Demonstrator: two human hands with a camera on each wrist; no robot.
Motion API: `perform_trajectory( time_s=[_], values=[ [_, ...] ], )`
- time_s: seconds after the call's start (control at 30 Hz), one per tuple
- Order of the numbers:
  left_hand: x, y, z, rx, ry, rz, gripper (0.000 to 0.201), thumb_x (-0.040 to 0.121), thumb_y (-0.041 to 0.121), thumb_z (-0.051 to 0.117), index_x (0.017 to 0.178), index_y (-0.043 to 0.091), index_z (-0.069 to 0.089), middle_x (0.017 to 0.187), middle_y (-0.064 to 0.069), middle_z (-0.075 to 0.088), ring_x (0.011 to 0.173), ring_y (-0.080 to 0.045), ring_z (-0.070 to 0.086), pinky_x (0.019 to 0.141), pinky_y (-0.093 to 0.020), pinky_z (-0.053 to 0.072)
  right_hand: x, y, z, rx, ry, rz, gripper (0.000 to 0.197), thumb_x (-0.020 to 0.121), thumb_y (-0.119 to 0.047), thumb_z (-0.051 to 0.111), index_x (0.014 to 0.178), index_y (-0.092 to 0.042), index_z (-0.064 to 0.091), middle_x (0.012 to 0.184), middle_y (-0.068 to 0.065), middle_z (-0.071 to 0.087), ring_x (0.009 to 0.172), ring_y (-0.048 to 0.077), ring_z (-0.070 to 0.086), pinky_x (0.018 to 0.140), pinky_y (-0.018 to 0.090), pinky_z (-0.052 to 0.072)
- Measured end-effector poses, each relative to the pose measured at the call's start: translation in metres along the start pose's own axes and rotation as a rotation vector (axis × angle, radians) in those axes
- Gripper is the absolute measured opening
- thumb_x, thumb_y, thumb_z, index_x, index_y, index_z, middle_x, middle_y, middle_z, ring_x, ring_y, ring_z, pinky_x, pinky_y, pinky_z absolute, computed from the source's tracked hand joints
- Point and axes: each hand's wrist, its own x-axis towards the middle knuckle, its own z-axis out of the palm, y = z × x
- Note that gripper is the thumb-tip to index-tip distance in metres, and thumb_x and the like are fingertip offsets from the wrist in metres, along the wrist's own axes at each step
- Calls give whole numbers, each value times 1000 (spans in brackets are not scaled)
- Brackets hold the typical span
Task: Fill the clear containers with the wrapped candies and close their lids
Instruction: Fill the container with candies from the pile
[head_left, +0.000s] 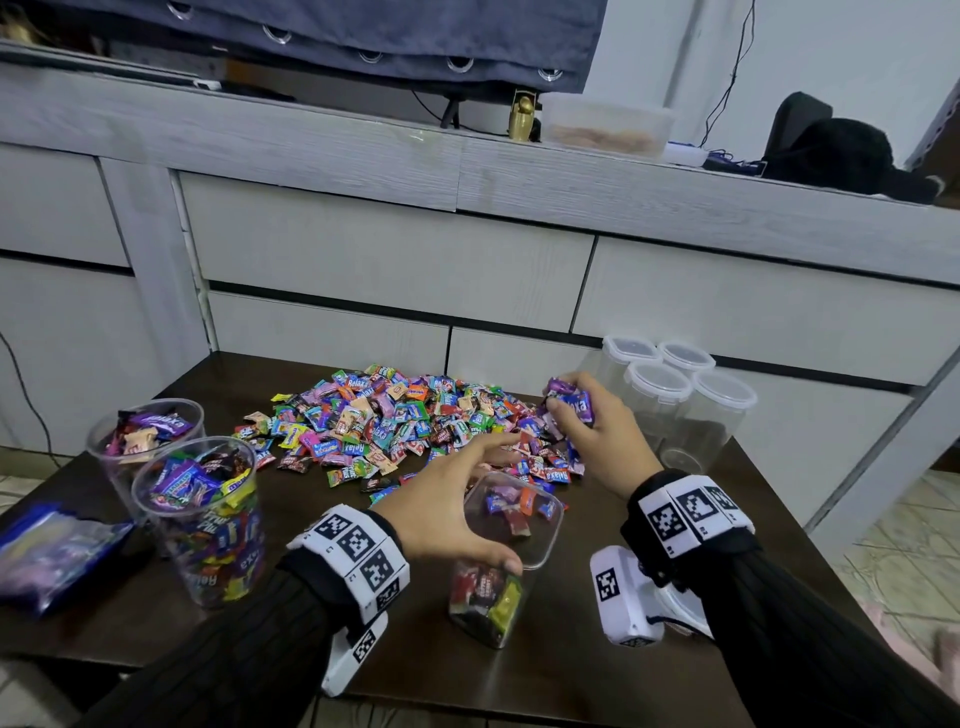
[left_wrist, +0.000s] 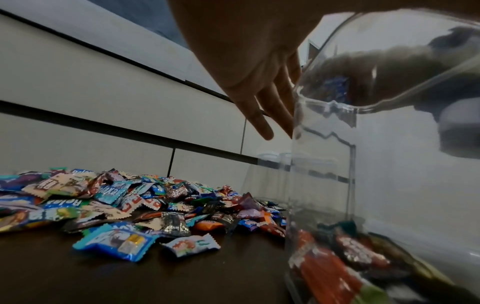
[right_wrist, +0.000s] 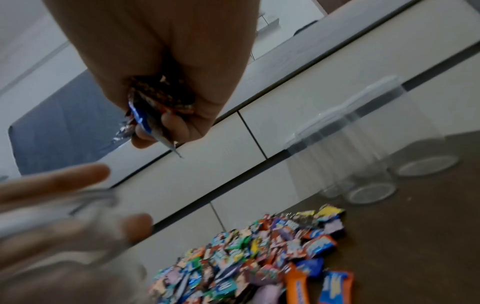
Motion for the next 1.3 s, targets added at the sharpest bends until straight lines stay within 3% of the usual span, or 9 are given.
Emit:
perform_trajectory(
  time_s=[0.1, 0.27, 0.33, 0.4, 0.5, 0.7, 0.87, 1.1, 1.3],
  values=[
    [2, -2, -1, -5, 7, -48, 113, 47, 57, 89, 137, 56, 19, 130, 15, 57, 116, 7, 55, 107, -33, 45, -3, -14, 9, 137, 9, -20, 2, 96, -23, 53, 98, -23, 51, 77, -4, 64, 66, 4, 61, 60, 20, 47],
    [3, -6, 4, -57, 171, -61, 110, 52, 55, 89, 139, 46, 22, 113, 32, 45, 96, 35, 43, 79, 9, 32, -19, -22, 32, 216, -55, -49, 8, 96, -17, 52, 98, -24, 50, 84, -8, 61, 75, 7, 59, 73, 31, 49],
    [3, -6, 5, -68, 191, -79, 116, 51, 60, 86, 145, 40, 21, 123, 24, 49, 105, 25, 46, 88, 3, 34, -25, -21, 39, 206, -94, -48, 13, 96, -15, 51, 96, -28, 50, 88, -10, 60, 78, 3, 58, 75, 28, 48],
    [4, -7, 7, -57, 196, -98, 118, 48, 66, 83, 145, 38, 22, 135, 11, 51, 119, 4, 50, 103, -20, 40, -28, -20, 43, 154, -108, -78, 18, 93, -13, 49, 93, -31, 50, 90, -11, 59, 81, 3, 57, 76, 22, 45],
    [5, -6, 9, -40, 193, -98, 112, 50, 67, 81, 142, 37, 26, 134, 10, 54, 122, -5, 53, 106, -37, 44, -27, -21, 45, 61, -128, -140, 12, 83, -18, 46, 91, -23, 52, 92, -6, 59, 86, 2, 51, 77, 14, 38],
    [7, -5, 11, -87, 164, -103, 89, 54, 50, 81, 129, 34, 36, 119, 10, 59, 111, -8, 59, 97, -42, 49, -26, -25, 44, -60, -304, -169, 14, 75, -22, 47, 83, -15, 55, 65, -6, 52, 60, 8, 45, 62, 28, 39],
    [7, -6, 8, -107, 134, -81, 92, 50, 52, 84, 127, 30, 39, 118, 7, 59, 111, -10, 59, 97, -42, 49, -24, -27, 43, -85, -309, -219, 13, 68, -18, 56, 80, -15, 60, 55, -15, 47, 54, 2, 47, 52, 11, 33],
    [0, -13, 5, -86, 124, -90, 95, 50, 55, 87, 129, 32, 39, 122, 17, 56, 113, 4, 55, 100, -32, 48, -20, -24, 41, -95, -330, -256, 15, 75, -17, 72, 90, -18, 68, 86, -7, 69, 80, 4, 62, 77, 20, 49],
    [-5, -21, 12, -200, 179, -106, 94, 47, 48, 91, 127, 28, 46, 120, 8, 63, 110, -5, 62, 97, -40, 51, -20, -28, 38, -129, -401, -217, 16, 77, -18, 76, 91, -16, 69, 90, 2, 71, 85, 15, 66, 80, 35, 51]
  ],
)
